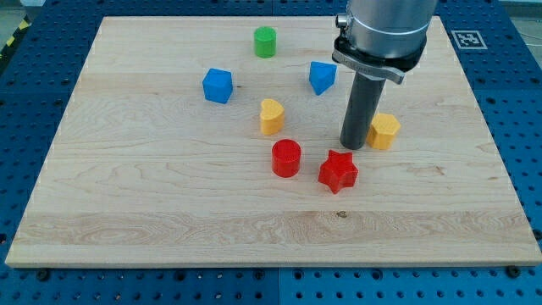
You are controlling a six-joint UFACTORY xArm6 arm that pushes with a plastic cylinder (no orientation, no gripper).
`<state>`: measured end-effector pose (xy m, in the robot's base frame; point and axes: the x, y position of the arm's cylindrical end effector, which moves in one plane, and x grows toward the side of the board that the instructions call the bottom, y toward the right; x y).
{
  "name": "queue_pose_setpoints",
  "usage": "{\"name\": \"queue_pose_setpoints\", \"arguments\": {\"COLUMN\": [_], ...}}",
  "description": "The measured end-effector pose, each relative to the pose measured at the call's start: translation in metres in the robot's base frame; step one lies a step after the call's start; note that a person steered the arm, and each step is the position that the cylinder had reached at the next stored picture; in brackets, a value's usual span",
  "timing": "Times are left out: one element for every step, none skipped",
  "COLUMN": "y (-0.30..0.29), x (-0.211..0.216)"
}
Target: Move the yellow heart slightly left
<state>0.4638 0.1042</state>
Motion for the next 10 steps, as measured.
{"name": "queue_pose_setpoints", "arguments": {"y": [-0.016,-0.038,-0.052,-0.073,-0.099,-0.123,-0.151,-0.179,-0.178,-0.137], "x": [-0.004,-0.008,-0.014,-0.02,-0.022,-0.022,-0.022,-0.022,-0.029,-0.026]}}
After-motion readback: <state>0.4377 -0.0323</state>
